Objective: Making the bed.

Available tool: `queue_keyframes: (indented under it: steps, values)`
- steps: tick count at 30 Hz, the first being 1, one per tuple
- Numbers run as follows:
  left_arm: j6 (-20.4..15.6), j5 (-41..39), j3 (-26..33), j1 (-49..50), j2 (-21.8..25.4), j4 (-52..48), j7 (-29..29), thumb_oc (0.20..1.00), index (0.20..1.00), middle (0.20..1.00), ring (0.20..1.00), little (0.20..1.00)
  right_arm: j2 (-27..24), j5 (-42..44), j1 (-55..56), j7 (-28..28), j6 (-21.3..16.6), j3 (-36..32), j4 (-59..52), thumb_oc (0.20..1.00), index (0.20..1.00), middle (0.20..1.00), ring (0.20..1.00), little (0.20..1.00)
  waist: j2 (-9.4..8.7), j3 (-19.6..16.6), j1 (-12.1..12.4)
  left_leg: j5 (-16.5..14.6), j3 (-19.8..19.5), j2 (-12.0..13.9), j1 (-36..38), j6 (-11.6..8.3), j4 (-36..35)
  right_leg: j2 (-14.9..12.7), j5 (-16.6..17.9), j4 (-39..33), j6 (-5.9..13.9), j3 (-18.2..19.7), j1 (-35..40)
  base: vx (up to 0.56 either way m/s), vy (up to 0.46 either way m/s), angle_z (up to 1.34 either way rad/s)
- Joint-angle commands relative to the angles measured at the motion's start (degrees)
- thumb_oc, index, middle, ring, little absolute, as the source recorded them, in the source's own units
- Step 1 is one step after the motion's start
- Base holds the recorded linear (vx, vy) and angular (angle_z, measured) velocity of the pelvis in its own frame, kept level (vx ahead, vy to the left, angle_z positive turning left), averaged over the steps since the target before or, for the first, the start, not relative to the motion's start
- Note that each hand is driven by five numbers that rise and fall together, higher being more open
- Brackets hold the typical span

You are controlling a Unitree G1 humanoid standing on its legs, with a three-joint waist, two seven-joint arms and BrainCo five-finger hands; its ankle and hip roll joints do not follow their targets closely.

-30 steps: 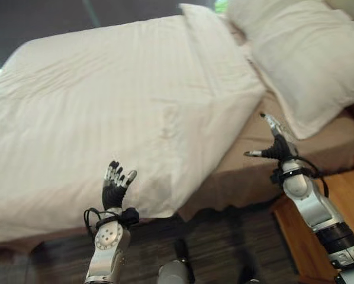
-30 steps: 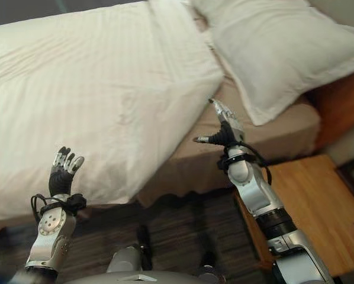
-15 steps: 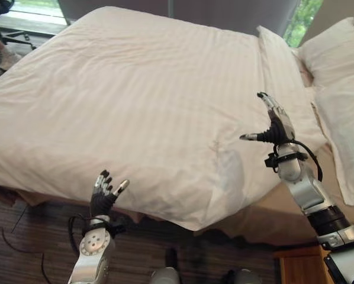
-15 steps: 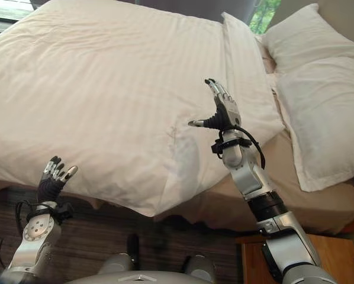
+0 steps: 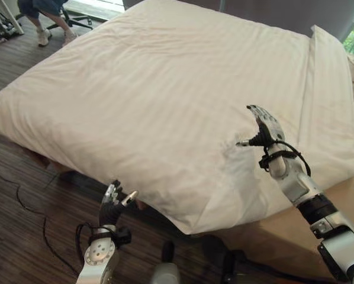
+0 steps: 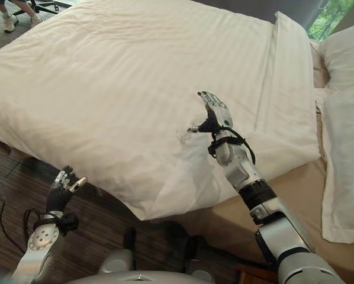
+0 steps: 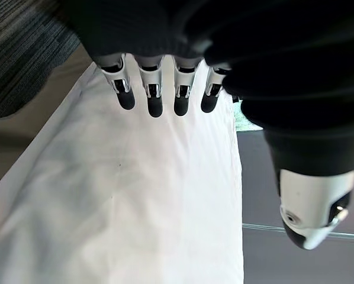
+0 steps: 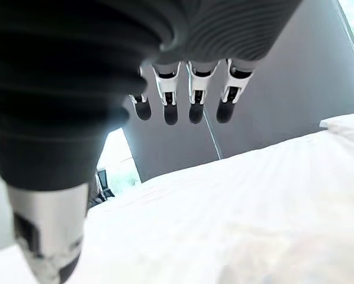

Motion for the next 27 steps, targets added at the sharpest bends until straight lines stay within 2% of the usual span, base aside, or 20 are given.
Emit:
queue_keyframes:
  steps: [1,4,10,12,13,18,22,24,27]
  values:
    - [-3.3,-0.2,0.5,-3.4,4.0,-1.2,0.0,1.000,1.000,1.000,1.000,1.000,-1.6,-3.7,-9.8,-2.5,0.3,3.9,6.1,1.000,1.000,1.000,1.000,1.000,0.42,1.6,2.7,-9.1,4.5,-1.1,2.8,1.05,0.7,-3.5,-8.2,1.6,0.17,-3.3,0.7,-0.02,-0.094,0.03]
    - [-4.0,-0.4,-0.2,-4.7,4.9,-1.1,0.2,1.000,1.000,1.000,1.000,1.000,-1.7,-2.6,-12.4,-3.0,0.5,5.1,11.1,1.000,1.000,1.000,1.000,1.000,1.25,2.7,3.0,-8.2,3.8,-1.0,0.7,0.69,0.7,-3.3,-8.3,1.9,-0.10,-3.5,-1.0,-0.05,-0.052,0.13]
    - [-5.6,-1.7,-1.8,-6.2,5.6,-1.0,-0.1,1.000,1.000,1.000,1.000,1.000,-3.3,-1.1,-18.8,-3.7,1.6,8.2,23.3,1.000,1.000,1.000,1.000,1.000,4.30,4.6,4.1,-6.0,2.8,-1.0,-4.8,-0.23,0.7,-3.1,-7.8,1.3,-0.48,-4.1,-5.3,-0.04,-0.027,0.11]
    - [-5.9,-2.6,-2.0,-6.3,5.5,-0.8,-0.3,1.000,1.000,1.000,1.000,1.000,-3.7,-0.9,-19.8,-3.7,1.6,9.0,25.5,0.523,0.523,0.523,0.523,0.523,4.93,4.9,4.2,-5.7,2.7,-1.0,-5.7,-0.41,0.7,-3.2,-7.8,1.4,-0.47,-4.0,-6.1,-0.04,-0.010,0.17]
    - [-6.3,-4.1,-2.1,-6.3,5.2,-0.9,-0.9,1.000,1.000,1.000,1.000,1.000,-5.3,-0.7,-21.5,-3.2,1.8,9.8,28.4,0.200,0.200,0.200,0.200,0.200,5.69,5.2,4.3,-5.0,2.6,-1.1,-7.4,-0.64,0.7,-3.3,-7.4,1.1,-0.40,-4.2,-7.2,-0.05,0.021,0.12]
    - [-6.5,-4.5,-2.6,-6.4,4.7,-1.9,-0.9,1.000,1.000,1.000,1.000,1.000,-7.6,0.9,-23.7,-3.9,1.6,10.9,29.7,0.200,0.200,0.200,0.200,0.200,6.51,5.6,3.8,-5.0,3.1,-1.0,-7.5,-0.82,0.7,-3.3,-7.5,1.1,-0.17,-3.5,-7.4,-0.04,0.036,0.02]
    - [-6.1,-4.0,-2.7,-7.5,4.7,-2.6,-0.5,1.000,1.000,1.000,1.000,1.000,-9.0,2.4,-23.1,-3.9,1.0,10.4,24.1,0.200,0.200,0.200,0.200,0.200,5.39,5.2,2.3,-5.8,4.1,-0.9,-5.3,-0.44,0.7,-3.5,-7.5,1.1,-0.16,-2.9,-5.6,-0.03,0.050,-0.02]
    - [-5.5,-3.6,-2.4,-8.0,4.5,-2.8,-0.5,1.000,1.000,1.000,1.000,1.000,-9.6,5.5,-19.8,-3.7,0.2,6.8,16.7,0.200,0.200,0.200,0.200,0.200,4.42,4.6,1.2,-6.6,4.5,-1.0,-3.6,-0.13,0.7,-3.7,-7.6,1.1,-0.14,-2.8,-4.3,0.02,0.058,-0.10]
    - [-4.1,-2.6,-2.1,-8.1,3.9,-3.1,-0.5,1.000,1.000,1.000,1.000,1.000,-10.1,11.0,-9.3,-4.1,-0.9,-2.1,4.2,0.200,0.200,0.200,0.200,0.200,2.60,3.5,-0.9,-8.1,5.1,-1.3,-0.9,0.57,0.7,-4.1,-7.6,1.1,-0.04,-2.2,-2.2,0.04,0.084,-0.12]
